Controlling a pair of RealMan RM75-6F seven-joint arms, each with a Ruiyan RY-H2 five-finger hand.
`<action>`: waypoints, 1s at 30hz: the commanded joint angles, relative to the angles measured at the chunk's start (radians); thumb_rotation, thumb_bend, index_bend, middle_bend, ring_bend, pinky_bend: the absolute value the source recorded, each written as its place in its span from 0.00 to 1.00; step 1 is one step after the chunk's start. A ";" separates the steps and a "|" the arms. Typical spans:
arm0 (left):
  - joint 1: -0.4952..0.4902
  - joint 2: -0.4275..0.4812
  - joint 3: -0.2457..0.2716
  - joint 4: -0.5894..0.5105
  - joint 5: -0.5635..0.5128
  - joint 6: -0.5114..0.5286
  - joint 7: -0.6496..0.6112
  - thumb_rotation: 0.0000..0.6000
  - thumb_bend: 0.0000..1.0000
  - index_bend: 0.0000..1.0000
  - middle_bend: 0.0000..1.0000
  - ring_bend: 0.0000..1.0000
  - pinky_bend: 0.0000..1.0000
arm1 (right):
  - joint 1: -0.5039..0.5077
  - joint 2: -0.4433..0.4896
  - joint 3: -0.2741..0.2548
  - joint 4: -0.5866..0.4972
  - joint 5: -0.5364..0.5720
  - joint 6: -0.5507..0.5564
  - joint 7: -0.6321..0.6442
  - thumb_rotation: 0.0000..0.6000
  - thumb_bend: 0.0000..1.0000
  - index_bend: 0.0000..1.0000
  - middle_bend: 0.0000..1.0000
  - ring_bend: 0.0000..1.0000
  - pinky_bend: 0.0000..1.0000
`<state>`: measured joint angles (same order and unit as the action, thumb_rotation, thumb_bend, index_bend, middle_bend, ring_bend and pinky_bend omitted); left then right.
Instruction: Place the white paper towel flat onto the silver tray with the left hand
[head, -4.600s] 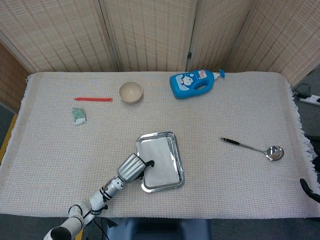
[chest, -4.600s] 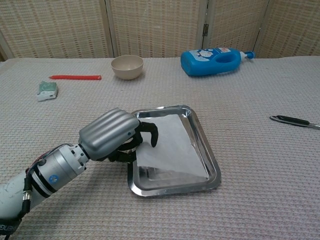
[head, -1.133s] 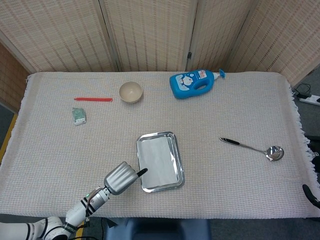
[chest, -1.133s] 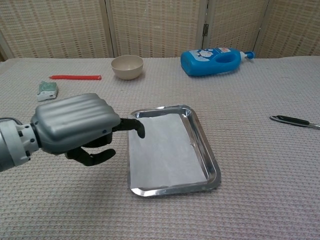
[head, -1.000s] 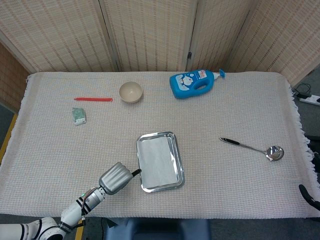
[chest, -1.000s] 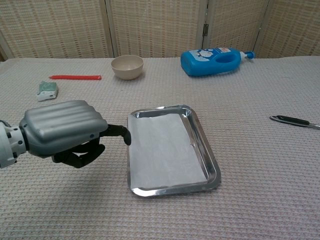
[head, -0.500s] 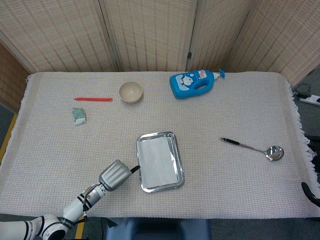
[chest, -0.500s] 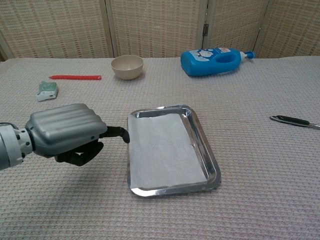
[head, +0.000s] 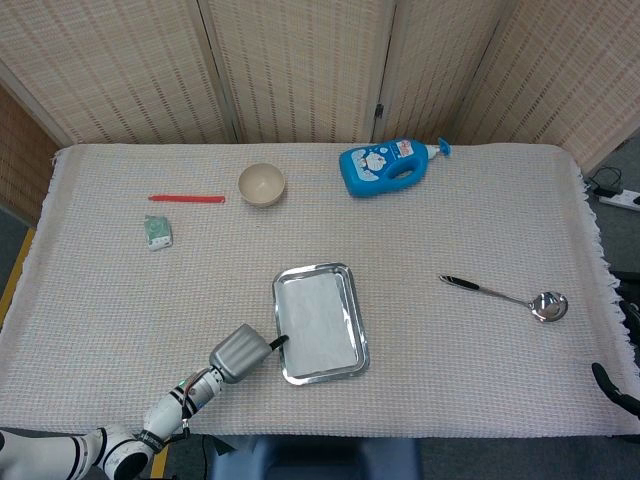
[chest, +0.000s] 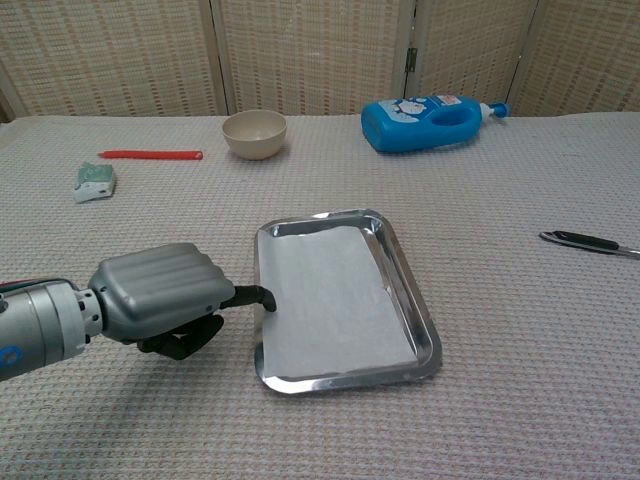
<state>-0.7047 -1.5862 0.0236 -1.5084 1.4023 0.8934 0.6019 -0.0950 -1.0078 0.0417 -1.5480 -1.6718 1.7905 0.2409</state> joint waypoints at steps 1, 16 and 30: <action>-0.005 -0.009 0.003 0.014 0.000 -0.009 -0.005 1.00 0.82 0.21 1.00 1.00 1.00 | 0.000 0.001 0.000 0.000 -0.001 0.001 0.001 1.00 0.36 0.00 0.00 0.00 0.00; -0.027 -0.044 0.003 0.081 0.019 -0.030 -0.053 1.00 0.81 0.21 1.00 1.00 1.00 | -0.001 0.001 0.003 0.001 0.005 0.003 0.006 1.00 0.36 0.00 0.00 0.00 0.00; -0.009 -0.013 0.011 0.051 0.106 0.074 -0.072 1.00 0.71 0.17 1.00 1.00 1.00 | -0.001 0.000 0.001 0.001 0.001 0.003 0.001 1.00 0.36 0.00 0.00 0.00 0.00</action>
<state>-0.7205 -1.6099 0.0300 -1.4421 1.4933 0.9508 0.5288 -0.0957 -1.0075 0.0432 -1.5466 -1.6702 1.7927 0.2419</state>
